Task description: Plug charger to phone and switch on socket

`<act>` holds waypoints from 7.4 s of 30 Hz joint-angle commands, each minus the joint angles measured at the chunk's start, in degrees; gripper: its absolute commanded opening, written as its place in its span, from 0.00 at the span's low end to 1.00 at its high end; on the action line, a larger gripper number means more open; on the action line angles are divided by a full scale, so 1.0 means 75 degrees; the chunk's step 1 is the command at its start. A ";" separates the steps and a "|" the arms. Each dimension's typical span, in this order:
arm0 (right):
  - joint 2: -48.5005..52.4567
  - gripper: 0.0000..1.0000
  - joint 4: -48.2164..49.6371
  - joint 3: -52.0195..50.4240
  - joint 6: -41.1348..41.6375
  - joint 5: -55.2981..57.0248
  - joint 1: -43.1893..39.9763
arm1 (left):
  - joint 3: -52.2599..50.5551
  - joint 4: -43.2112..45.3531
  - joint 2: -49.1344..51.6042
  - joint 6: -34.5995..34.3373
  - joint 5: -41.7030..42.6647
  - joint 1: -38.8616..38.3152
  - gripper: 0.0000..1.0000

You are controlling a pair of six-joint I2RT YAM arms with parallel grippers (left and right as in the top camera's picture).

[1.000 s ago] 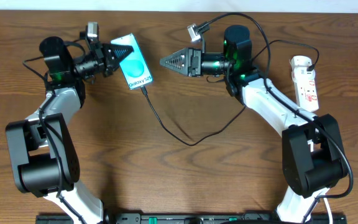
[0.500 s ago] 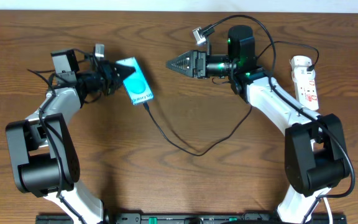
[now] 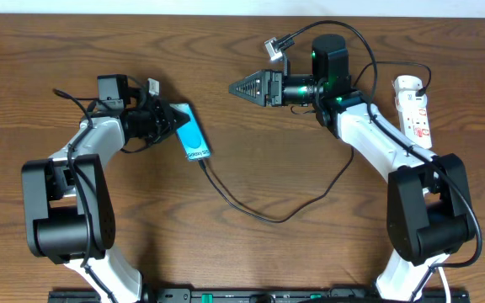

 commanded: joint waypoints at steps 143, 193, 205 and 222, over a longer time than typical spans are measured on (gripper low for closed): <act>-0.0026 0.99 -0.0315 0.0099 -0.0542 -0.0082 -0.0070 | 0.0289 -0.2518 0.0781 -0.0329 -0.2643 0.0026 0.68; -0.0026 0.99 -0.0393 0.0099 -0.0682 -0.0076 -0.0099 | 0.0376 -0.3115 -0.2594 -0.0667 -0.3777 0.0026 0.73; -0.0038 0.99 -0.2620 0.0102 -0.1909 0.1157 -0.0589 | 0.0376 -0.3051 -0.5246 -0.0493 -0.3777 0.0026 0.88; -0.2372 0.99 -0.6589 0.0157 -0.2640 0.6956 -0.0845 | 0.0373 -0.2990 -0.5616 -0.0472 -0.3783 0.0026 0.89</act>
